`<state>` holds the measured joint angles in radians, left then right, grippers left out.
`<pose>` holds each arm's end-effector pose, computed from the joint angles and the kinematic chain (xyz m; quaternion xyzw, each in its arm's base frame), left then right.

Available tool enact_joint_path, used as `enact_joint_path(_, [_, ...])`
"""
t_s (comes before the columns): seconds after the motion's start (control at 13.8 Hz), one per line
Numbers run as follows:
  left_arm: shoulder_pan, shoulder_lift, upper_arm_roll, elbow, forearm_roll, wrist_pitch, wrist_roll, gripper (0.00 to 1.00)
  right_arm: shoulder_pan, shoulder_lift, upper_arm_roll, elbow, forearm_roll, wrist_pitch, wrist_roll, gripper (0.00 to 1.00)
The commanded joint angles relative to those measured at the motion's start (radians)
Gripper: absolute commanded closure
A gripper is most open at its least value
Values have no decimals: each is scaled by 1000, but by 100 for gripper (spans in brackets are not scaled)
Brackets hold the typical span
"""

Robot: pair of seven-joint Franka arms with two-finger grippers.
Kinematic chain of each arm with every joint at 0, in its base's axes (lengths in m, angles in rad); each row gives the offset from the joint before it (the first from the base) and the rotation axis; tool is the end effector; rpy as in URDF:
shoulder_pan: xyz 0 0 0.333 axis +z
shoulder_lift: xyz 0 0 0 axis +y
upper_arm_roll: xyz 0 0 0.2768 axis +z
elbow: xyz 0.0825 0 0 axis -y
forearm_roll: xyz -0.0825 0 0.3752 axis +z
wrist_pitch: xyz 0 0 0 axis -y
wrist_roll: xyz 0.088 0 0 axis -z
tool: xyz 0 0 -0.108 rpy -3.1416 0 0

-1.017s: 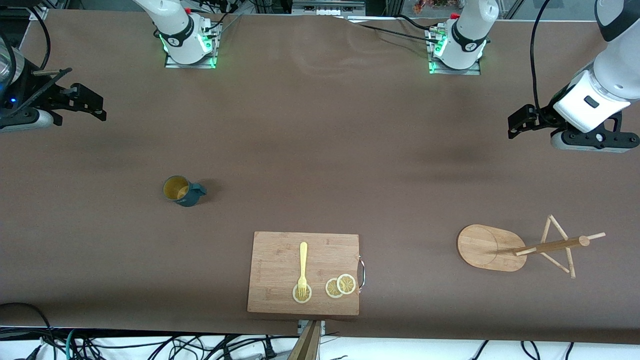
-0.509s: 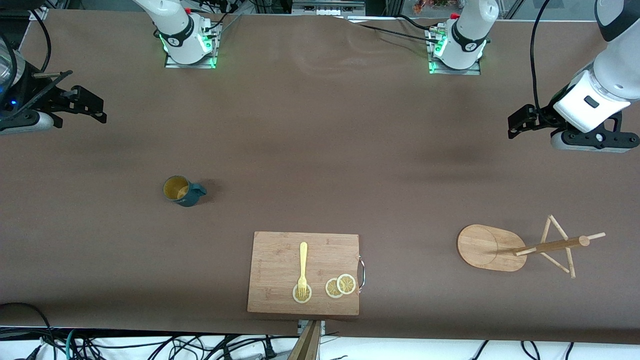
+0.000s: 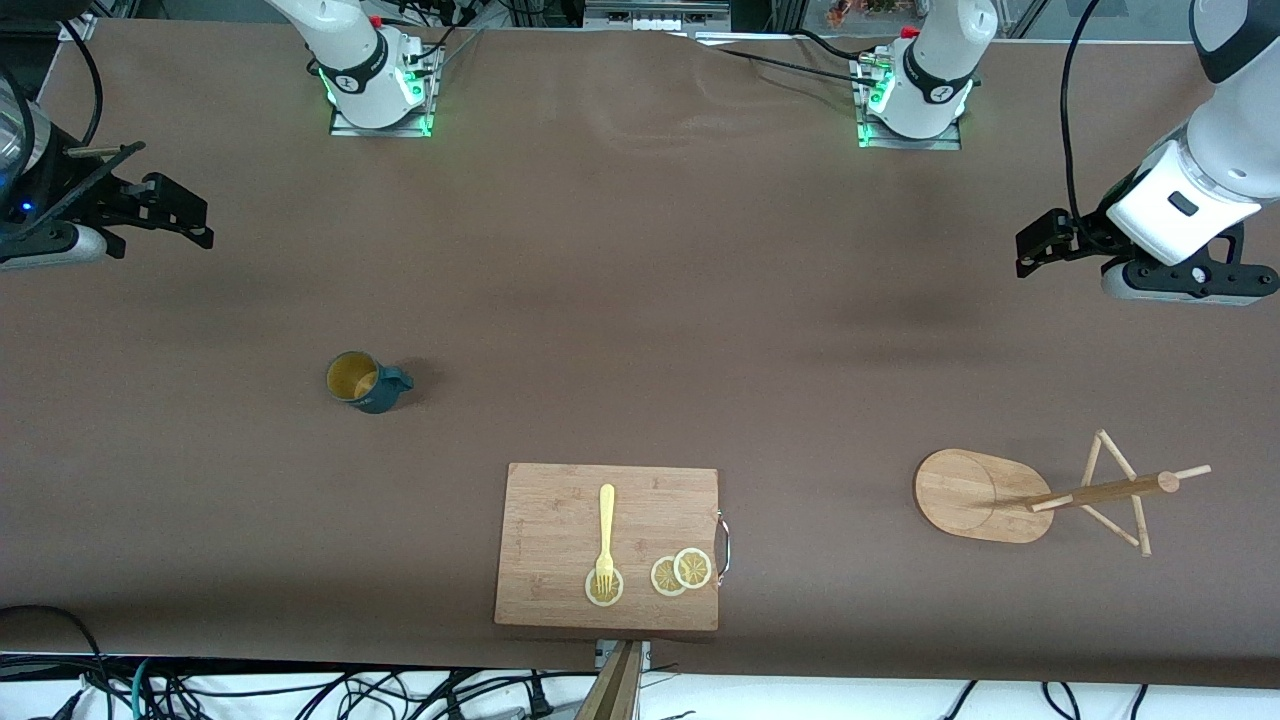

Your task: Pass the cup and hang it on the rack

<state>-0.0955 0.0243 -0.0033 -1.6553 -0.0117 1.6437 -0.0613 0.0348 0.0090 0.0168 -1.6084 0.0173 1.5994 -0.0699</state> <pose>0.5524 -0.0559 0.5379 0.9997 -0.0182 -0.0184 0.0044 0.5488 0.0301 0.5644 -0.9981 -0.0604 0.0089 0.0088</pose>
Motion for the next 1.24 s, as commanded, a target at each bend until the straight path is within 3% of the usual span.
enact_joint_path(0.0, [5,9,-4,31,-5,-21,18,0,4,9,0,15,13,4,7,0])
enact_joint_path(1.16, [4,11,-6,32,-4,-22,14,0,37,31,5,16,12,22,7,0])
